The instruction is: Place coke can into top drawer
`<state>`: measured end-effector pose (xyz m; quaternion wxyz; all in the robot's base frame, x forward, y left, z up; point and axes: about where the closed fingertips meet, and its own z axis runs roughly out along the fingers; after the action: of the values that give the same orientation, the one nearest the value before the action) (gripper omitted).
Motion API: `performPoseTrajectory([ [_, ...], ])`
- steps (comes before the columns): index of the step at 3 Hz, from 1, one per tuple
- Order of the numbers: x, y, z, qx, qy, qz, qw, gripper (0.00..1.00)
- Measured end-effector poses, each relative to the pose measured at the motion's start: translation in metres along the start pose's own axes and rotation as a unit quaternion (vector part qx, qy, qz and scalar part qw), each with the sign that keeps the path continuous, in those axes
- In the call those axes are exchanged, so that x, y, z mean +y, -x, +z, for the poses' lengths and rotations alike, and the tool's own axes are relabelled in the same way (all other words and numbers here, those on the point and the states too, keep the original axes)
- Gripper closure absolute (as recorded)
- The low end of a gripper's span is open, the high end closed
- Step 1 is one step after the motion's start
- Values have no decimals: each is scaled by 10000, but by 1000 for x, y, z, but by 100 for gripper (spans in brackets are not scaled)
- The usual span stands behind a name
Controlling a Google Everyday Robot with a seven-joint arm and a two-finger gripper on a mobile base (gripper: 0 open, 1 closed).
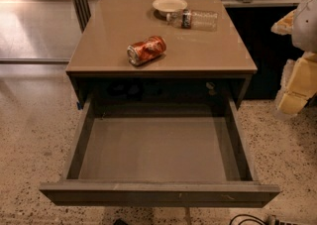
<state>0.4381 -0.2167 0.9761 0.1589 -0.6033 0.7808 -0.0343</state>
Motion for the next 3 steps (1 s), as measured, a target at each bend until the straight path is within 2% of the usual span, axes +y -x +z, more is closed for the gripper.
performPoseTrajectory([
  [1, 0, 0, 0, 0, 0, 0, 10000, 0],
  [2, -13, 9, 19, -106, 63, -126, 9998, 0],
  [3, -45, 25, 64, -466, 207, -199, 9985, 0],
])
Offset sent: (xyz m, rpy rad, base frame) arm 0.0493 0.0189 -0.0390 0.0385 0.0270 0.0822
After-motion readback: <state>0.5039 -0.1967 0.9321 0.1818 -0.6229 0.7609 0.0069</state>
